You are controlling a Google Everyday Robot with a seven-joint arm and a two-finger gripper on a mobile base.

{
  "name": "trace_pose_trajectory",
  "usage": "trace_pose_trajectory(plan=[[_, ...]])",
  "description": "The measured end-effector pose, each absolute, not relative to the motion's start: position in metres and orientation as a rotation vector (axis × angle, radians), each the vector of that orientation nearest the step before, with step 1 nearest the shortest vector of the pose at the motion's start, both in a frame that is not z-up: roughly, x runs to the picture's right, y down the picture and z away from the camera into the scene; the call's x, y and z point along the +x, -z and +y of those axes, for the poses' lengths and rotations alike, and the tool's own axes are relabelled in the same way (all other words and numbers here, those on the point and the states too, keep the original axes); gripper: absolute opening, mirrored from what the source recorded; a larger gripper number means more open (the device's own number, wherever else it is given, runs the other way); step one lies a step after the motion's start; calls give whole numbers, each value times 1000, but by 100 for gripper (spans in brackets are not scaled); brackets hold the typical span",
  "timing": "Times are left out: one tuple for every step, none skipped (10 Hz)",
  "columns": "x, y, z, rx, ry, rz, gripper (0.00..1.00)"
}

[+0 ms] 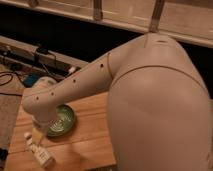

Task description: Place the bottle in the ceramic bowl

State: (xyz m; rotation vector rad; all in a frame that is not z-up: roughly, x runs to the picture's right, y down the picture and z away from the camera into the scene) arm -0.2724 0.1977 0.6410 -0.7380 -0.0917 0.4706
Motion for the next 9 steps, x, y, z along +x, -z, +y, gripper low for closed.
trace_pose_trajectory(plan=[[-279, -630, 211, -727, -445, -97, 80], [-287, -620, 226, -722, -421, -99, 80], [-290, -617, 237, -714, -399, -100, 80], [-293, -617, 247, -716, -383, -97, 80], [-296, -620, 256, -719, -369, -93, 80], [-302, -623, 263, -729, -355, -93, 80], [-307, -629, 264, -739, -354, -93, 80], [-311, -640, 262, -745, -358, -89, 80], [-319, -649, 263, -757, -354, -87, 80]])
